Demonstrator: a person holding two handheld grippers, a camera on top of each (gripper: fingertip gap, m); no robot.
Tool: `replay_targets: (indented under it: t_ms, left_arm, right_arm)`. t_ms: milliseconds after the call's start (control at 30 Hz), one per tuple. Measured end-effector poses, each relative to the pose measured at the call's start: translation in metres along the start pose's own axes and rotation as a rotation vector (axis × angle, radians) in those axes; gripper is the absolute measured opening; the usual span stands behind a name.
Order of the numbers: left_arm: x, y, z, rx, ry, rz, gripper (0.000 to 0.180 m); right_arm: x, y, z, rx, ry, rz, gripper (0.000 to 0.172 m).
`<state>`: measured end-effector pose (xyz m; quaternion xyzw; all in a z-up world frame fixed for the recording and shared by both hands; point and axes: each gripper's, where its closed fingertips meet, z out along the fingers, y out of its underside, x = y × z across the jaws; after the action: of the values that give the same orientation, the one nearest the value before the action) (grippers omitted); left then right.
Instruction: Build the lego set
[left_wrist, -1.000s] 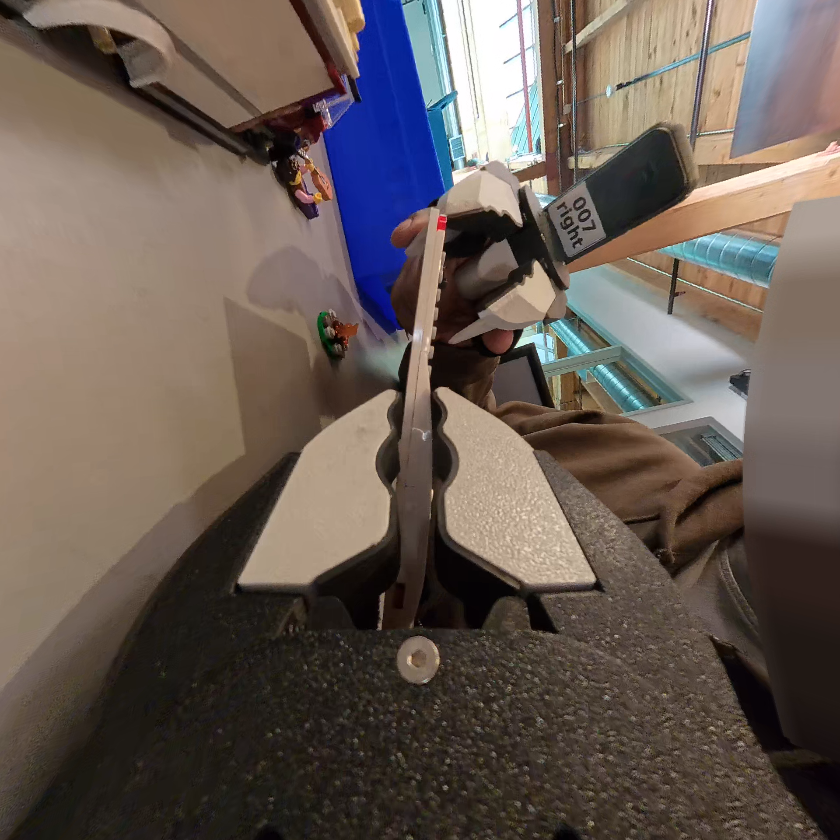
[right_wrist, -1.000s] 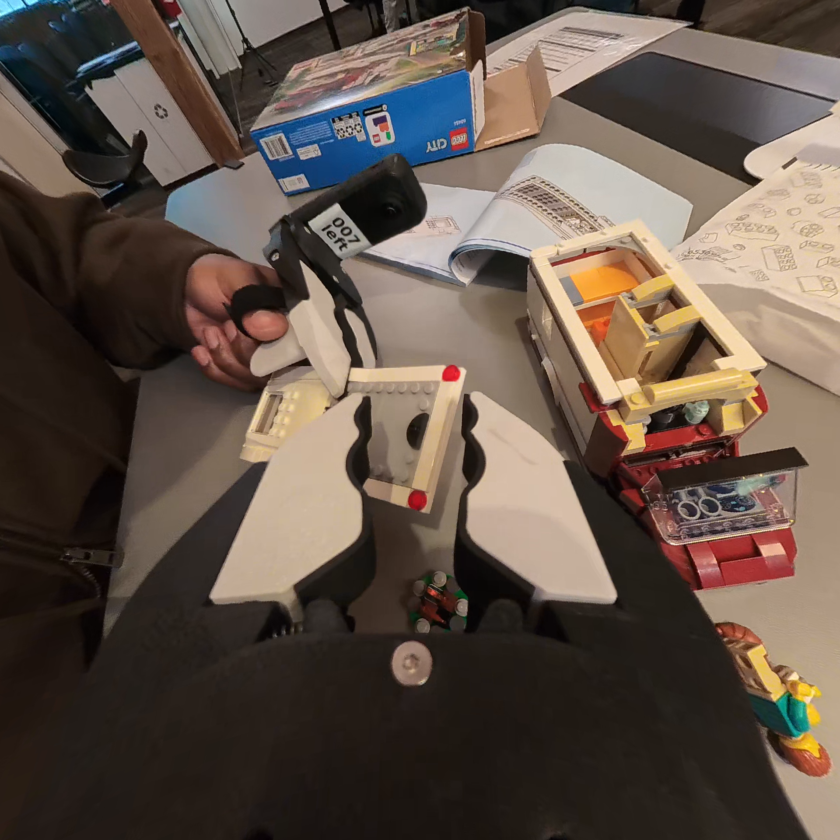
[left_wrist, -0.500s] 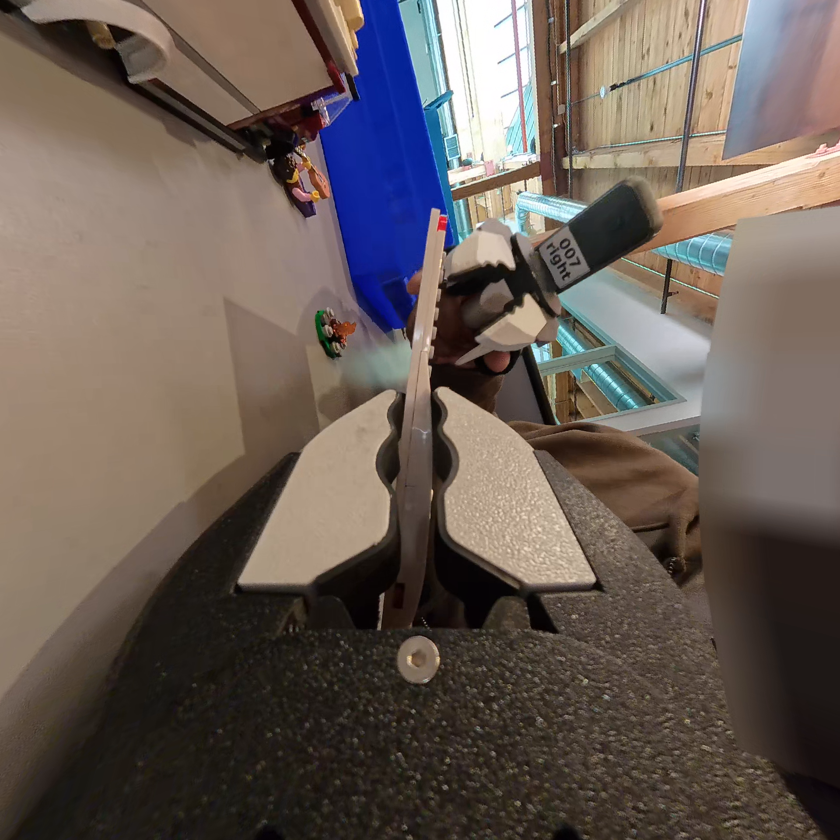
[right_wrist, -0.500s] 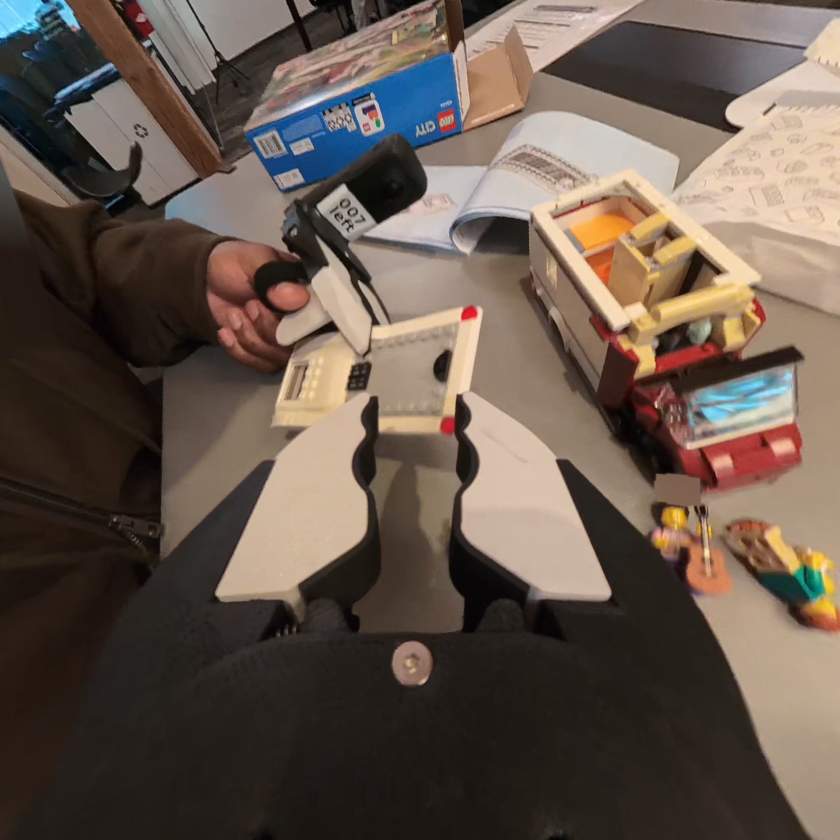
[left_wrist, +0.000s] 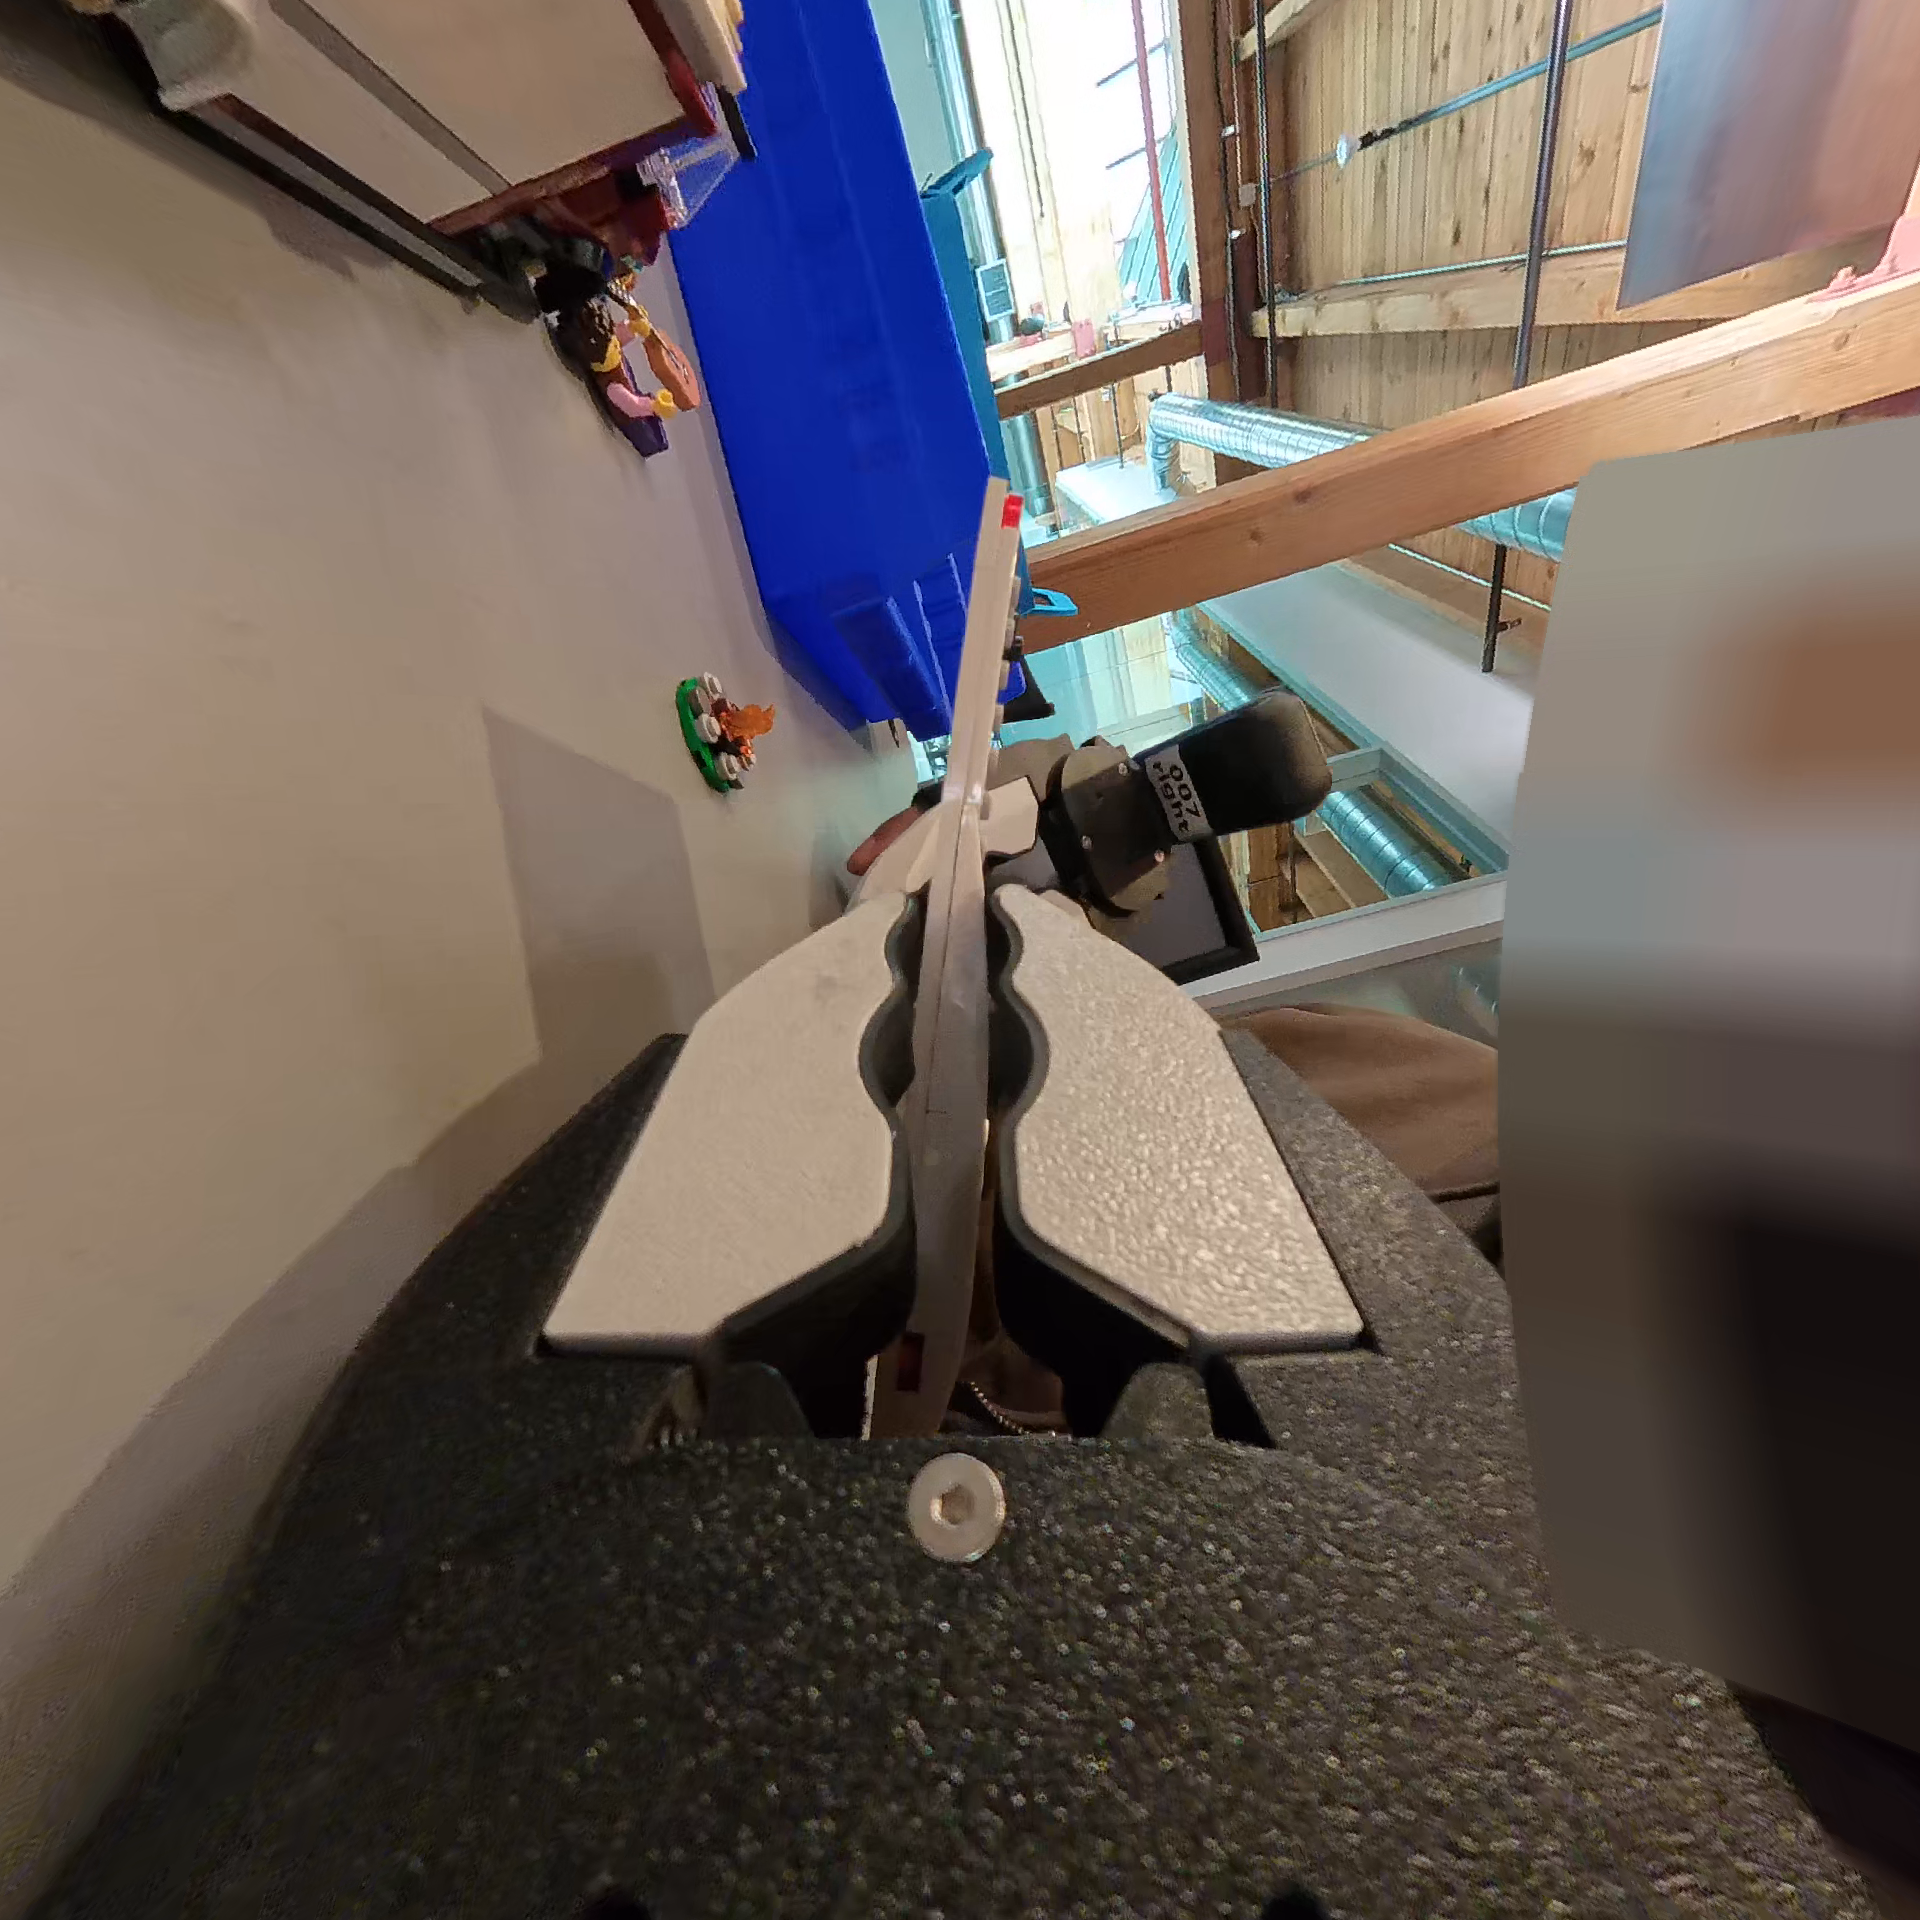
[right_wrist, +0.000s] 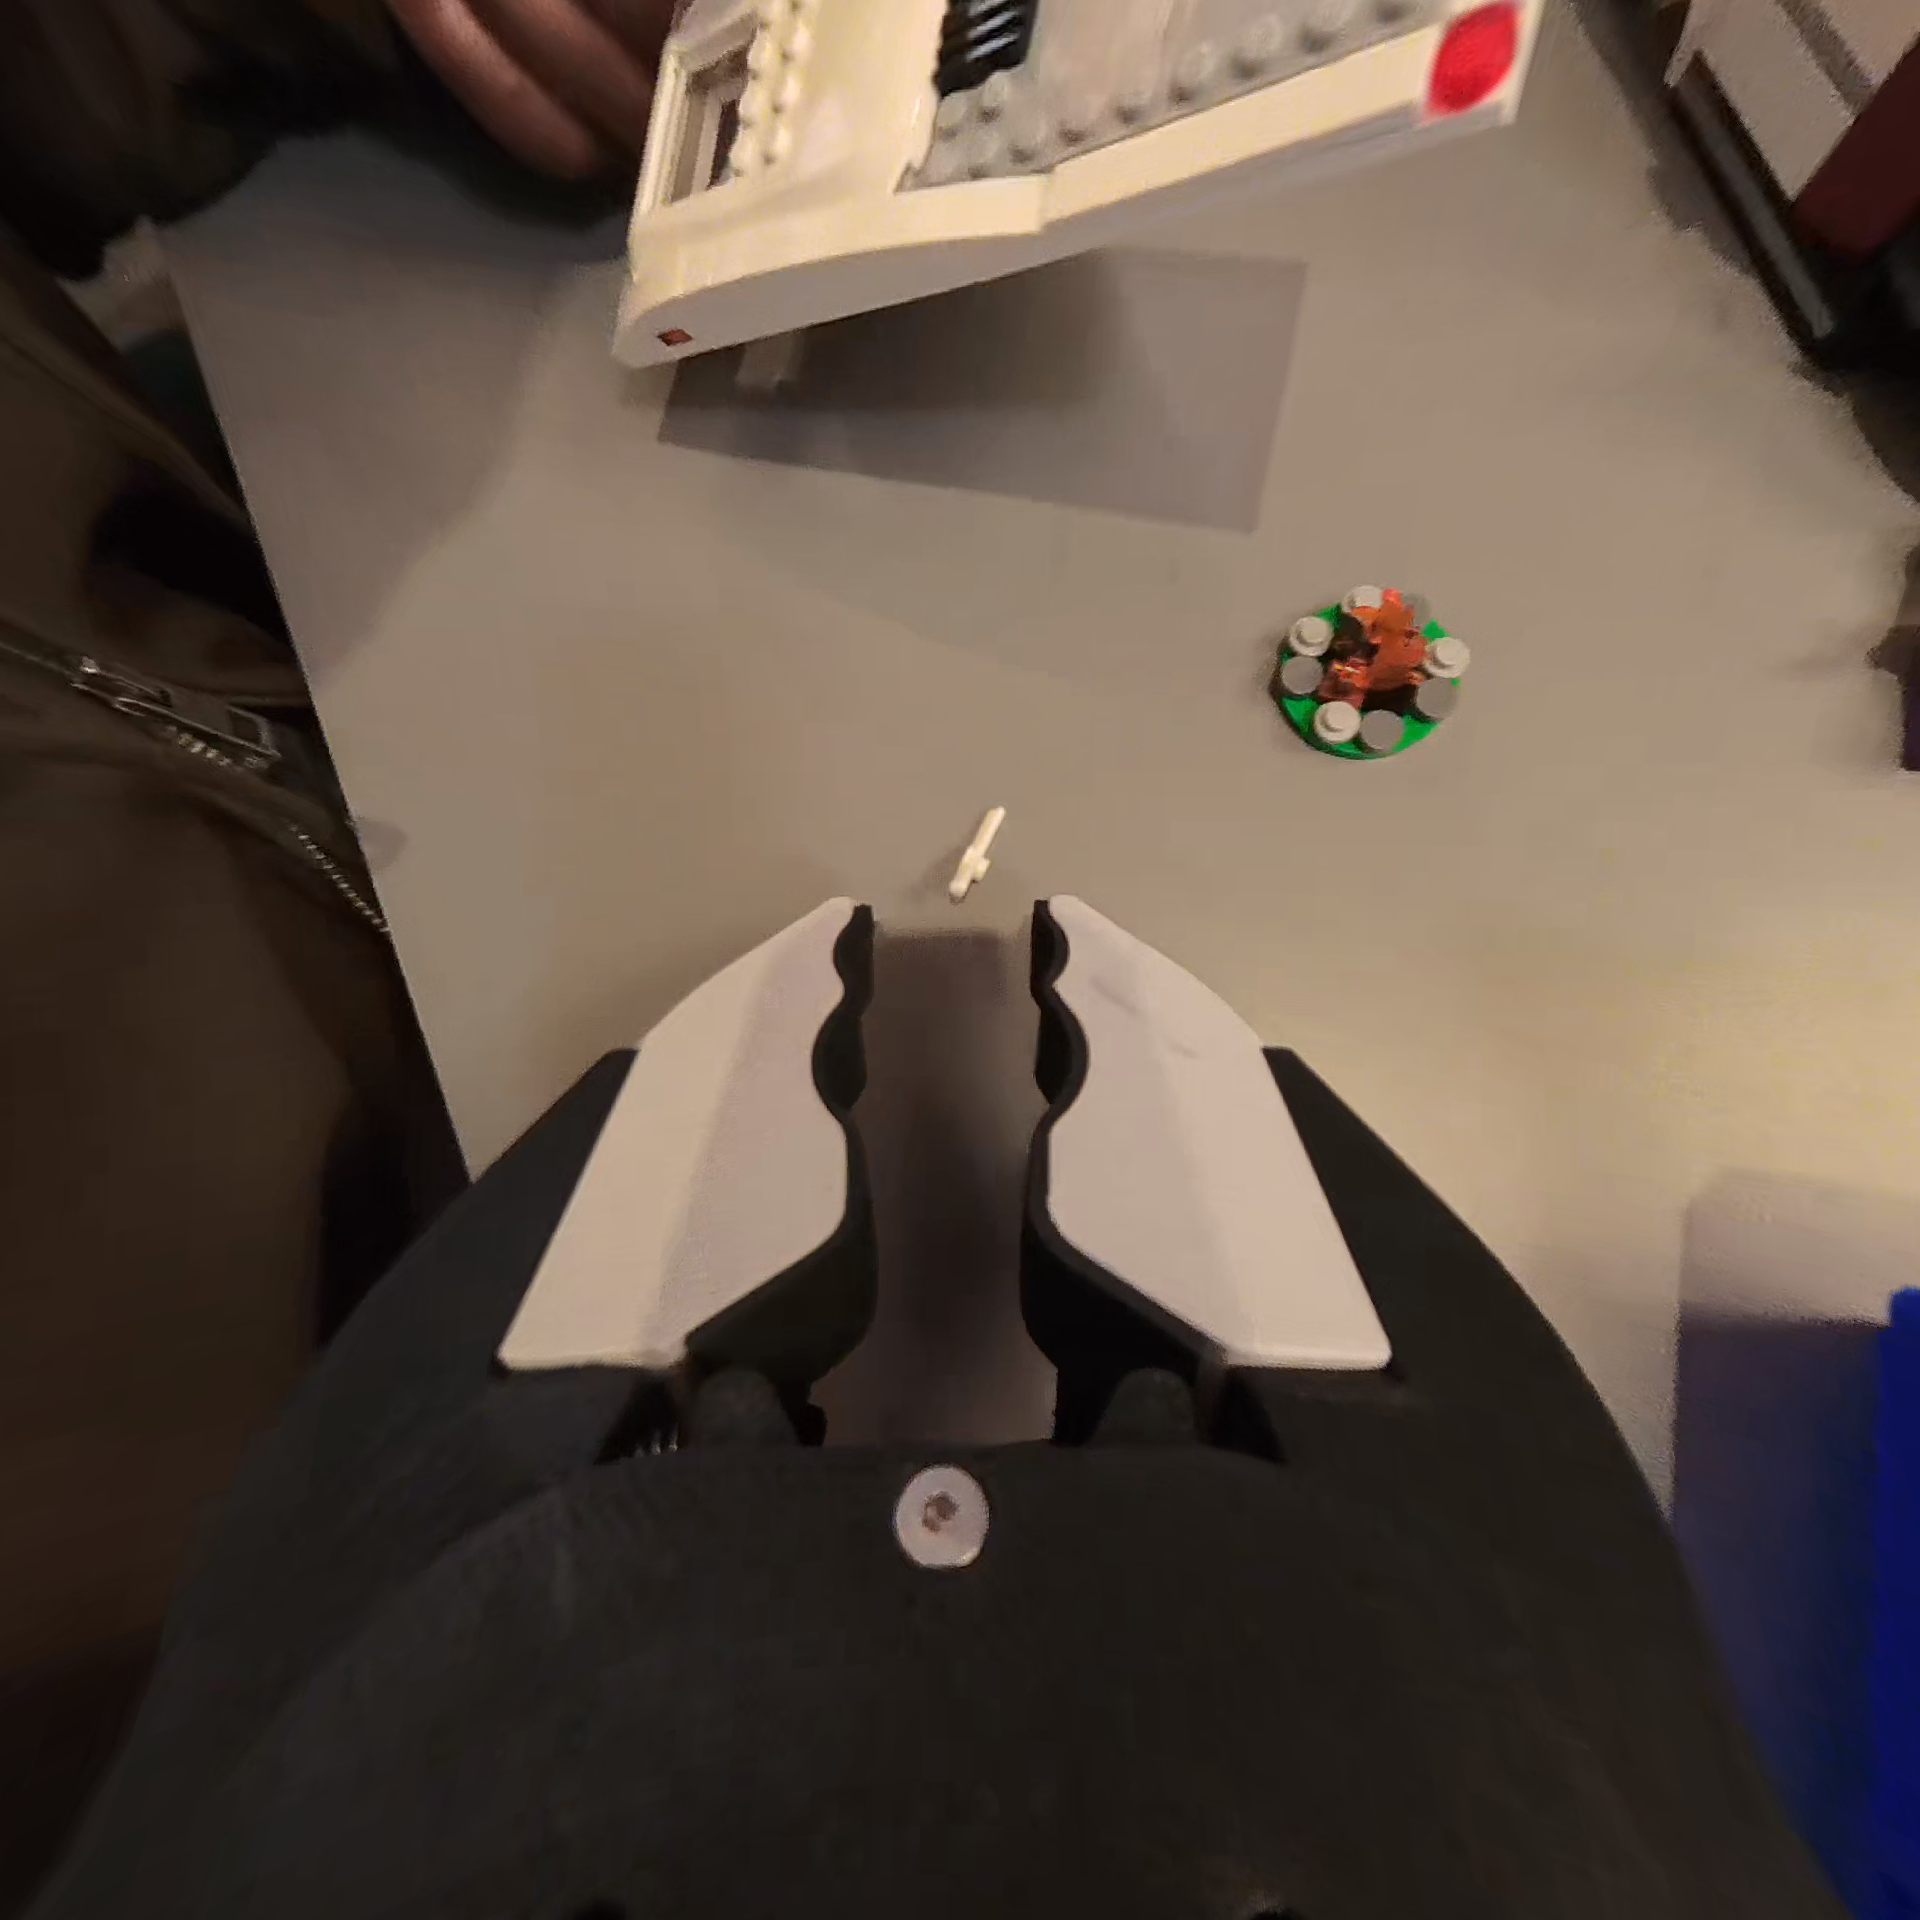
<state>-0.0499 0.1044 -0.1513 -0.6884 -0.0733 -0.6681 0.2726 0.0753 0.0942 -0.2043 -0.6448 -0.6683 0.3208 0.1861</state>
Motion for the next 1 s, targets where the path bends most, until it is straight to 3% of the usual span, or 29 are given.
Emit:
replay_targets:
  t_ms: [167,433,633,1000]
  left_arm:
    - [0.000,0.001,0.000,-0.001,-0.003,0.008,0.011]
    - [-0.004,-0.004,-0.006,0.017,-0.051,0.037,0.011]
    - [-0.007,-0.012,-0.016,0.050,-0.082,0.055,0.011]
    - [-0.008,-0.013,-0.018,0.048,-0.087,0.060,0.011]
  right_arm:
    - [0.004,-0.004,0.015,-0.024,0.065,-0.036,0.004]
    - [0.021,-0.039,0.014,0.061,0.210,-0.206,0.003]
    - [0.008,-0.033,0.036,-0.053,0.207,-0.413,0.012]
    - [0.005,-0.026,0.021,0.008,0.105,-0.291,0.019]
